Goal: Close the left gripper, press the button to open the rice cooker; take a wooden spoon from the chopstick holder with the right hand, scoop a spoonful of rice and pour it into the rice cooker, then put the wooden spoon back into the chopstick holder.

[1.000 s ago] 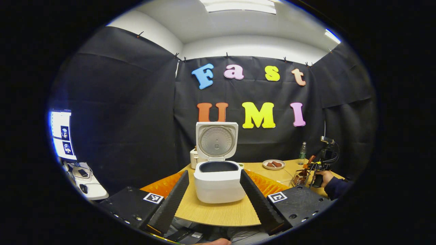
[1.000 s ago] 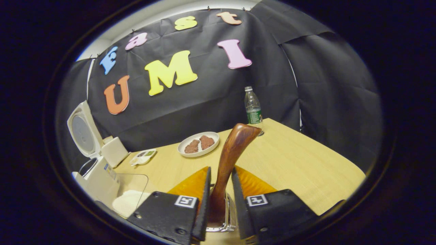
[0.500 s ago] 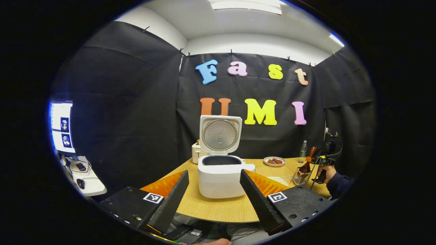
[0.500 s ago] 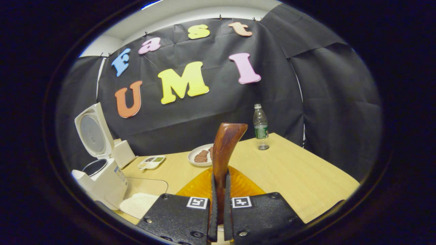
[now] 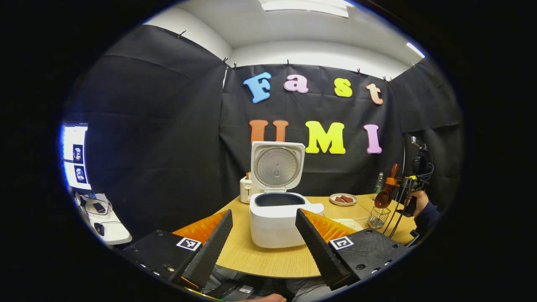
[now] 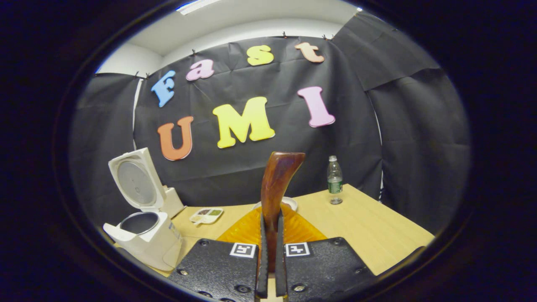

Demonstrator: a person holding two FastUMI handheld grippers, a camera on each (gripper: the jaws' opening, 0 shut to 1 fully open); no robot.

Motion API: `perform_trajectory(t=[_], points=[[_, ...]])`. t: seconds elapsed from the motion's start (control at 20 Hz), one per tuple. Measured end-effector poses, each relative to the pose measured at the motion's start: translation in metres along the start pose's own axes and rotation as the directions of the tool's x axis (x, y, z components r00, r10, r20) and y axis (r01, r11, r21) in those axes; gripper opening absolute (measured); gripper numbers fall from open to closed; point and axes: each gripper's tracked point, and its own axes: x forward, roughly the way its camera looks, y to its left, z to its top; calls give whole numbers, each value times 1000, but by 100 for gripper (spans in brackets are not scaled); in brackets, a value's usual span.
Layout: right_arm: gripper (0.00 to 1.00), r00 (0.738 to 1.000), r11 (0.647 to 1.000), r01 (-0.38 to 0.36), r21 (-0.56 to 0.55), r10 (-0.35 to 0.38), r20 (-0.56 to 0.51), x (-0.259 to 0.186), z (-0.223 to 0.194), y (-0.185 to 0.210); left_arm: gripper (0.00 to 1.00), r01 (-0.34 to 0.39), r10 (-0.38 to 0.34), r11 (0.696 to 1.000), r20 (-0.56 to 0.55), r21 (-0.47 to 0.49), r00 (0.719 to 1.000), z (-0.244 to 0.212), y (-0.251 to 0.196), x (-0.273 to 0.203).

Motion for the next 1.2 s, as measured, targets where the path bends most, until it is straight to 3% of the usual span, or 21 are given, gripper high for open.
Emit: perform_trajectory(t=[0.3, 0.45, 0.75, 0.95, 1.2], points=[[12, 987, 986, -149, -72, 153, 52, -14, 14, 76, 95, -12, 12, 1000, 11, -4, 1000, 4, 12, 31], [12, 981, 975, -179, -134, 187, 52, -15, 3, 100, 94, -14, 13, 1000, 37, 14, 999, 9, 9, 47], [12, 986, 966, -152, -211, 164, 38, 11, -33, 115, 94, 27, -29, 998, 41, 52, 999, 3, -9, 70], [12, 990, 976, -130, -176, 118, -79, 39, -89, 113, 94, 37, -39, 998, 29, 48, 999, -3, -15, 79], [12, 990, 977, -46, -209, 16, -143, 57, -138, 100, 94, 30, -31, 997, 10, 68, 999, -13, -10, 87]])
